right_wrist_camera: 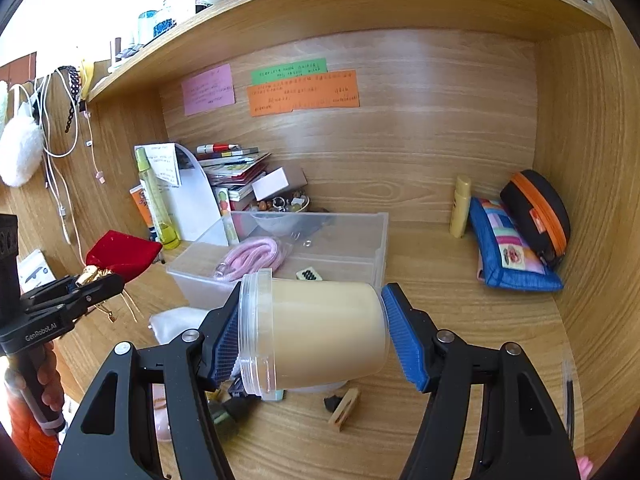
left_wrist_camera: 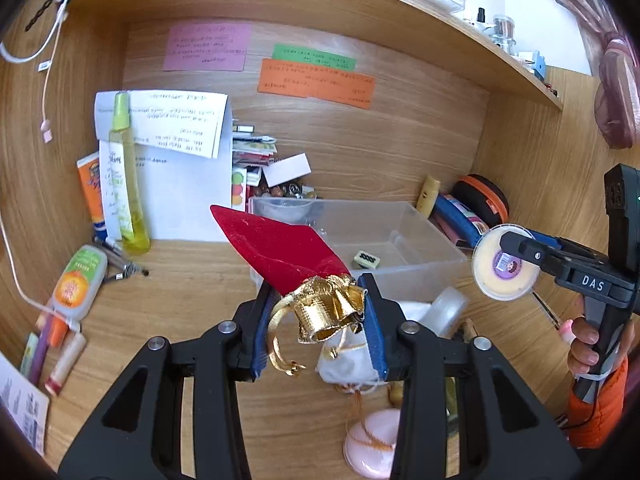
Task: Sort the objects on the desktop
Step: 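Lift and carry the red pouch and cream jar over the clear box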
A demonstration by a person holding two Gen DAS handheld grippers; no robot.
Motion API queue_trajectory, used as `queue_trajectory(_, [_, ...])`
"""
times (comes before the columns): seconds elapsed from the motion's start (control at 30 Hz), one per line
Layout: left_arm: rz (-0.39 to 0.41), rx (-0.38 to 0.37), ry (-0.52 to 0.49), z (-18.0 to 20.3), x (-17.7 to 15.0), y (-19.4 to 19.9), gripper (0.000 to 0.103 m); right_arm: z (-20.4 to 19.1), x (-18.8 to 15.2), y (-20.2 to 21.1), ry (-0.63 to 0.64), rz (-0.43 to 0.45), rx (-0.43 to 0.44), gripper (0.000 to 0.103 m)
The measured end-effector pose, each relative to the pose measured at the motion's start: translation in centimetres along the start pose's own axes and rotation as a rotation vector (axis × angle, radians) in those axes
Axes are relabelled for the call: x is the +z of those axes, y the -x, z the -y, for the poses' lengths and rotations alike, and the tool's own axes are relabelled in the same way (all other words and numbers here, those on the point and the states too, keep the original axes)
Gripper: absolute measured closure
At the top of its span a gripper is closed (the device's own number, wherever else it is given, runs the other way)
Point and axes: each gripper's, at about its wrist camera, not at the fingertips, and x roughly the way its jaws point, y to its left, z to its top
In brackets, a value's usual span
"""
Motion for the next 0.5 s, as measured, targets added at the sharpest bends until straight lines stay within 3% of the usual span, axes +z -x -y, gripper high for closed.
queue_trajectory(0.5, [0.021, -0.036, -0.036, -0.1, 5.3, -3.9, 0.064, -0.6, 4.2, -5.2, 0.035, -0.032, 0.019, 0.041])
